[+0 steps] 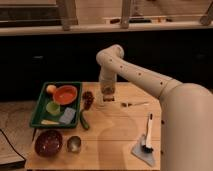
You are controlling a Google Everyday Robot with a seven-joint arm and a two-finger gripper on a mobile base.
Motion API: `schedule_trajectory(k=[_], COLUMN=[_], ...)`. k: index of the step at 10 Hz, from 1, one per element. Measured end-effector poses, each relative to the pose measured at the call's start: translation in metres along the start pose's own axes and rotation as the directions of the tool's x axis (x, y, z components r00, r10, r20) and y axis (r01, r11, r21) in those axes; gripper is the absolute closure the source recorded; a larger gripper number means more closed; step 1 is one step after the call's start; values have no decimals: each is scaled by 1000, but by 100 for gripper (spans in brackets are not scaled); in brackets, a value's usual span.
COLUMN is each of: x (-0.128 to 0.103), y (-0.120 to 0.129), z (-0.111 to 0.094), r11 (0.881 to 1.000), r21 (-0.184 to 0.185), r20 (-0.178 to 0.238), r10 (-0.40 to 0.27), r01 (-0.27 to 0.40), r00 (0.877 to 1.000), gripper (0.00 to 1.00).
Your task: Place eraser in paper cup
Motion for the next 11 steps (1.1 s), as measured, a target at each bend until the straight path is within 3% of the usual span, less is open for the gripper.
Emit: schedule_trajectory(k=[3,4,11], x=[2,3,11], y=[-13,-19,-24], z=[3,4,20], r11=[1000,999,999], r21=[-6,-4,-15], r20=[7,9,59], r10=[-31,-36,-35], r01=[31,36,36], r00=[999,999,998], gripper=[95,90,22])
